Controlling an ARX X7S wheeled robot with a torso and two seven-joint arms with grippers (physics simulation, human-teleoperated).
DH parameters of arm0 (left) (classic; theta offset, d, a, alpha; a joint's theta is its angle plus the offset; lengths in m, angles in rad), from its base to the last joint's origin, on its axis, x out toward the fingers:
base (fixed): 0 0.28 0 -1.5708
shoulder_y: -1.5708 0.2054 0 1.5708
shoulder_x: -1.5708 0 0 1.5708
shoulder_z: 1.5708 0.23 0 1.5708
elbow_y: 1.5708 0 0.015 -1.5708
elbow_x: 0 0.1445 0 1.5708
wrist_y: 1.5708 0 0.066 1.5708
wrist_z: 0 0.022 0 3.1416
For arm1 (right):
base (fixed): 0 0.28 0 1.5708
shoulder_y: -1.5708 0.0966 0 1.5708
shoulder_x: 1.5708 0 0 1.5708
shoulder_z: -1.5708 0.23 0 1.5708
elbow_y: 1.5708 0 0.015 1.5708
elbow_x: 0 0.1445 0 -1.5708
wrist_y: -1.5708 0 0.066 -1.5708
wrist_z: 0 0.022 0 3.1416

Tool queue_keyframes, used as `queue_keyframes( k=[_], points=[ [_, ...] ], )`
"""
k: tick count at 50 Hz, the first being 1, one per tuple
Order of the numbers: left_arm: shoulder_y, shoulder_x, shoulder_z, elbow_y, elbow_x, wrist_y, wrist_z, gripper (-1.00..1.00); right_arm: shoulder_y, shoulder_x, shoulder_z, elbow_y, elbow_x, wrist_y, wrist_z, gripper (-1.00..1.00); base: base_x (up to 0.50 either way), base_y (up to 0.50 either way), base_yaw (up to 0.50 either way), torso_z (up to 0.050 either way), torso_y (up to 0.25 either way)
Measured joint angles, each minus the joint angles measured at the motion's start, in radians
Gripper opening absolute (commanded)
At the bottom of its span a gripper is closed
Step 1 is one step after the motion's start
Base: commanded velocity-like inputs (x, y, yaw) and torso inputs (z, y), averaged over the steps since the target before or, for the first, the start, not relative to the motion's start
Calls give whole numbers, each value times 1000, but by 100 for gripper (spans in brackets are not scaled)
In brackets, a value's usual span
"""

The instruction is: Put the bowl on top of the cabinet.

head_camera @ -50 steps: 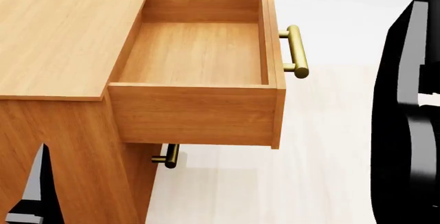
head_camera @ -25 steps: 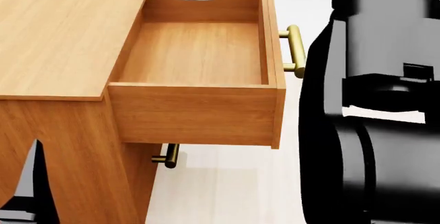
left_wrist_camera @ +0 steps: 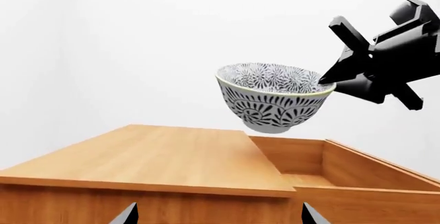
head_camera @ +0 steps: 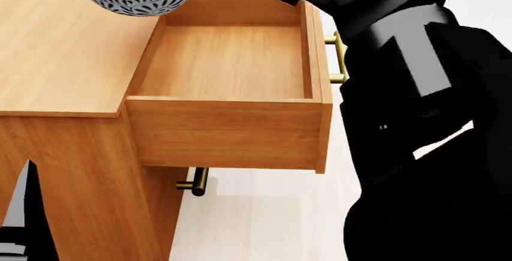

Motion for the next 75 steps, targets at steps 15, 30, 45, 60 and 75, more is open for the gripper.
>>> queue_keyframes(
  k=[15, 30, 45, 60, 75],
  points=[
    [4, -4, 0, -6, -3, 13, 1, 100, 10, -1, -424, -73, 498, -121, -33, -100, 0, 0, 0, 0, 0],
    [-11, -13, -4, 9, -31, -1, -18, 100, 18, -1, -507, -151, 634, -173, -26, -100, 0, 0, 0, 0, 0],
    [-17, -31, -27, 25, -74, 2, -34, 100, 40, -1, -511, -237, 667, -206, 15, -100, 0, 0, 0, 1, 1],
    [-15, -42, -50, 32, -126, 28, -36, 100, 40, -1, -507, -290, 666, -236, 90, -100, 0, 0, 0, 0, 0],
    [-14, -49, -56, 31, -147, 46, -39, 100, 22, -1, -504, -316, 649, -259, 142, -100, 0, 0, 0, 0, 1]
  ],
)
